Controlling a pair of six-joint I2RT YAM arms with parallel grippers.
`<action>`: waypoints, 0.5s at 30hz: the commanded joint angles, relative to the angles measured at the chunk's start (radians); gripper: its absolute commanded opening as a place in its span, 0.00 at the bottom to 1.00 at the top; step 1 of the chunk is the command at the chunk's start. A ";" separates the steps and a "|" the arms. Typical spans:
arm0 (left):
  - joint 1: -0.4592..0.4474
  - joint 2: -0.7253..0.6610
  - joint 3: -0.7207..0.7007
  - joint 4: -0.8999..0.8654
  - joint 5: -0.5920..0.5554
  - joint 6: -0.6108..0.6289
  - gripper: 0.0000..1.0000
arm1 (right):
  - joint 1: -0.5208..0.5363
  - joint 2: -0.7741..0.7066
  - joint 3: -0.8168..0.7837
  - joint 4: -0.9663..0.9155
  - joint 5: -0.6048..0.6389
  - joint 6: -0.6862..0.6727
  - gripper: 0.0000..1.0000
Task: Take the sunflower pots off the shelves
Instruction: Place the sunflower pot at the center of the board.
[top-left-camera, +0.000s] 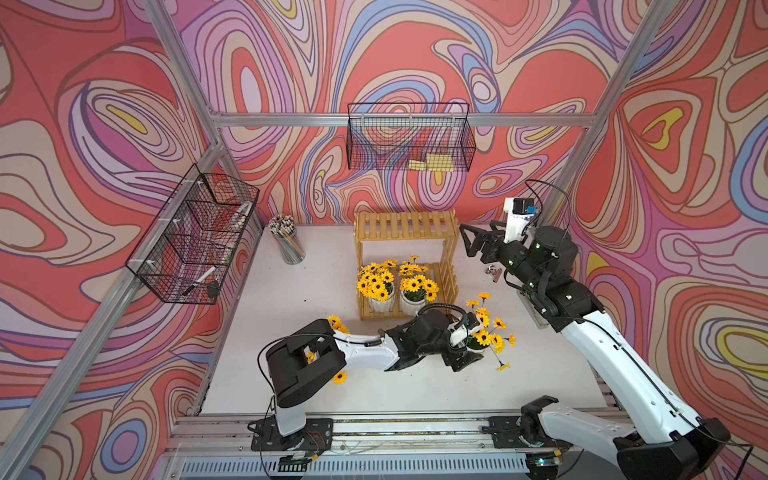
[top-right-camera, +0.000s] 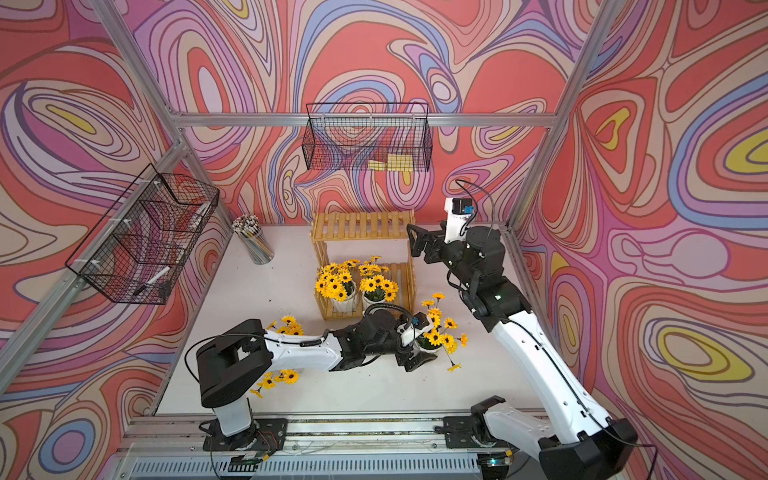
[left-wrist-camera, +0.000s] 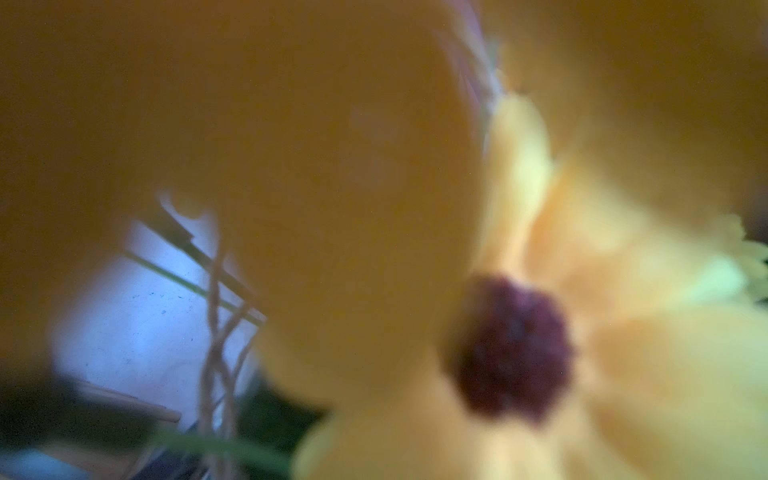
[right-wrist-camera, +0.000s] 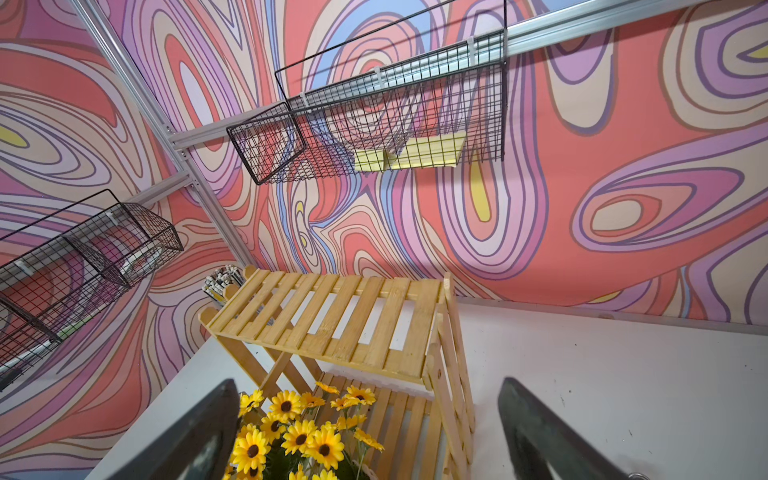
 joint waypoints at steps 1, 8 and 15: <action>-0.008 0.028 0.043 0.154 0.020 -0.025 0.00 | -0.005 0.006 -0.008 0.012 -0.008 0.004 0.98; -0.010 0.093 0.055 0.194 0.025 -0.031 0.00 | -0.006 0.007 -0.014 0.012 -0.007 0.004 0.98; -0.010 0.135 0.059 0.231 0.036 -0.040 0.00 | -0.006 0.013 -0.018 0.013 -0.010 0.006 0.98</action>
